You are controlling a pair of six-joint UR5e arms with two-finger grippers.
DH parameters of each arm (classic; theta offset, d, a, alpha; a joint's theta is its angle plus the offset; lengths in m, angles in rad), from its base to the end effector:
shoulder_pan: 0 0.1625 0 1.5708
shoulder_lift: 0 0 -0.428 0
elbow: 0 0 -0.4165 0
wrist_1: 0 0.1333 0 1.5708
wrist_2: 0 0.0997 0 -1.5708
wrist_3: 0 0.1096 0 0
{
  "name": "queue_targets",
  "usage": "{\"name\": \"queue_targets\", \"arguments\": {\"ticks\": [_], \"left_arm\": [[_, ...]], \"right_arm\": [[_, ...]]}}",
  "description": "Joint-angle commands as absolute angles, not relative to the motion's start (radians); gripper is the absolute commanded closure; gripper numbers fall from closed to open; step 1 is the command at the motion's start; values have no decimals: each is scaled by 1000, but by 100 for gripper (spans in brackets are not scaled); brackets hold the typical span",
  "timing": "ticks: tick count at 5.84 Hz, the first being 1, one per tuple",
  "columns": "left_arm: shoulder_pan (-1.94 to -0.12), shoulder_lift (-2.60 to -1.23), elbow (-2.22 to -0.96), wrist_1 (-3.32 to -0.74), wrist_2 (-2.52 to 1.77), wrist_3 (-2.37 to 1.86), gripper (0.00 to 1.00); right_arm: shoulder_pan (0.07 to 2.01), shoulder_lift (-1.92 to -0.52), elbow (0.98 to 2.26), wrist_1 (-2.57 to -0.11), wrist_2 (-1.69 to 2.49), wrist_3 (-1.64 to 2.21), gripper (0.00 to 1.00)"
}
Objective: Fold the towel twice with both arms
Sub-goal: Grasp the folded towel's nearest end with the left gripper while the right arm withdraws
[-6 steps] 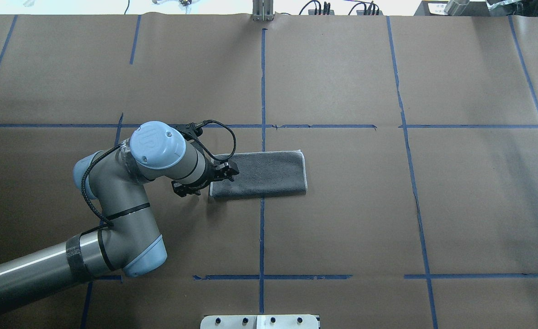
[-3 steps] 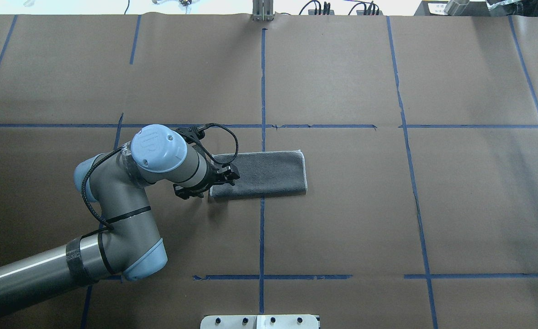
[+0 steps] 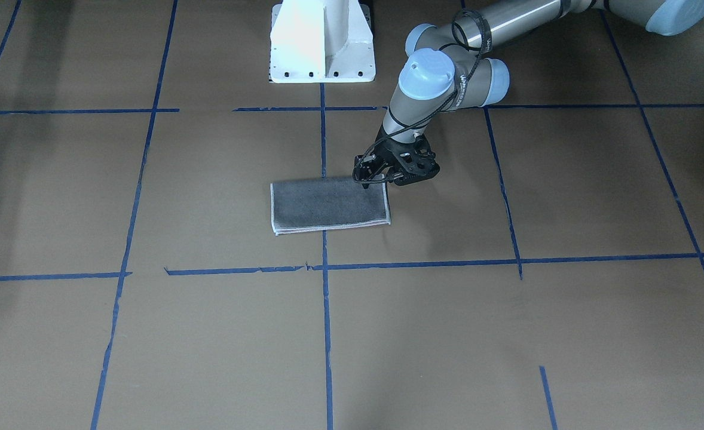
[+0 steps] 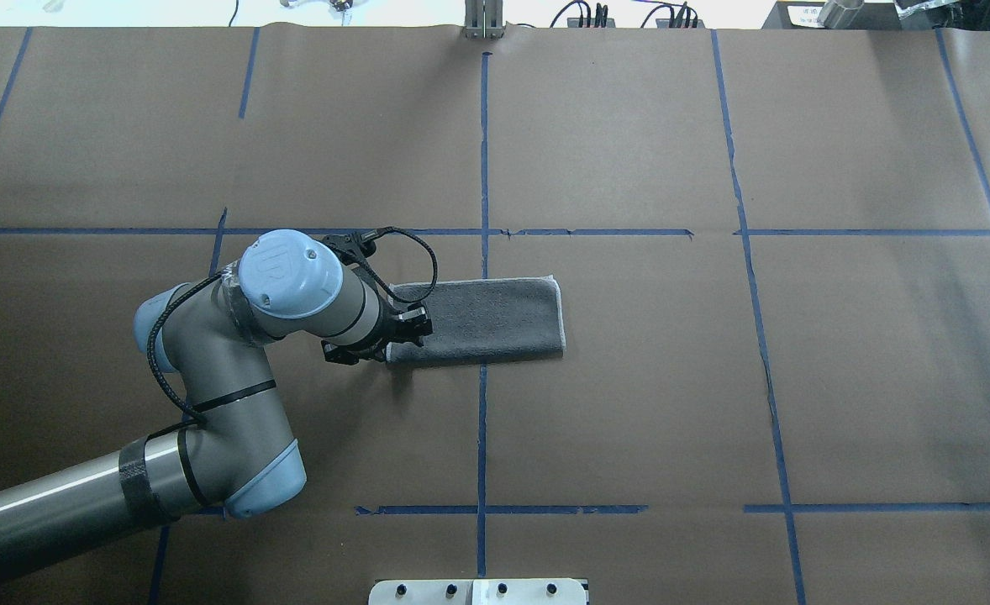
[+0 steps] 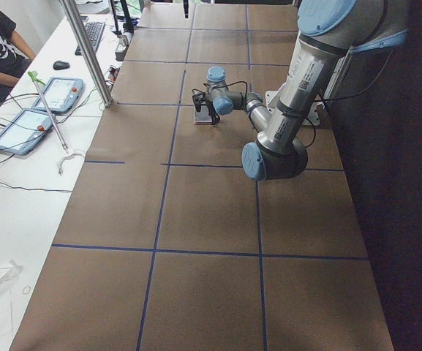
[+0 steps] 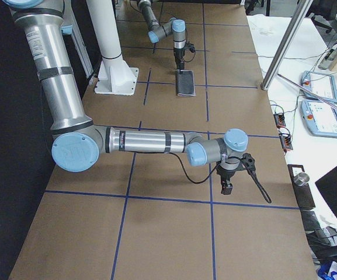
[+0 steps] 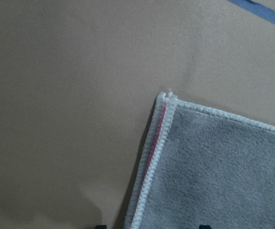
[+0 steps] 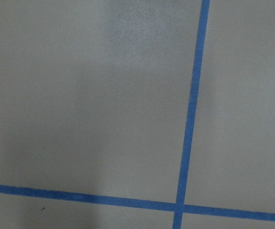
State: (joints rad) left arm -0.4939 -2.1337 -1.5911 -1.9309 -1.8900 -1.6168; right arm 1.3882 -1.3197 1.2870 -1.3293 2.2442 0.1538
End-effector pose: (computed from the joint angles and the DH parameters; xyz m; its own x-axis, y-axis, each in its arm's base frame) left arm 0.5860 -0.4279 0.2755 0.5060 -0.3220 -0.8002 0.2500 0.9426 -0.2213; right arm -0.0520 -0.6391 0.6538 0.7637 -0.1185 0.6347 0.0614 0.9919 0.1114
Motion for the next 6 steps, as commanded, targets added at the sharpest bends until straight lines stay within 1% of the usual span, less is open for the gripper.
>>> {"name": "queue_targets", "arguments": {"ticks": [1, 2, 4, 5, 6], "left_arm": [[-494, -2132, -1592, -1930, -1890, -1617, 45], [-494, -2134, -1592, -1928, -1888, -1618, 53], [-492, -2138, -1592, -1925, -1890, -1618, 62], [-494, -2140, -1592, -1924, -1891, -1618, 67], [-492, -2143, -1594, -1924, -1894, -1618, 85]], "right_arm": [[1390, -1318, 1287, -1333, 2244, 156, 0], [1390, -1316, 1287, -1335, 2244, 156, 0], [1390, -1316, 1287, -1335, 2244, 158, 0], [1390, -1316, 1287, -1335, 2246, 158, 0], [1390, -1316, 1287, -1335, 2244, 158, 0]]}}
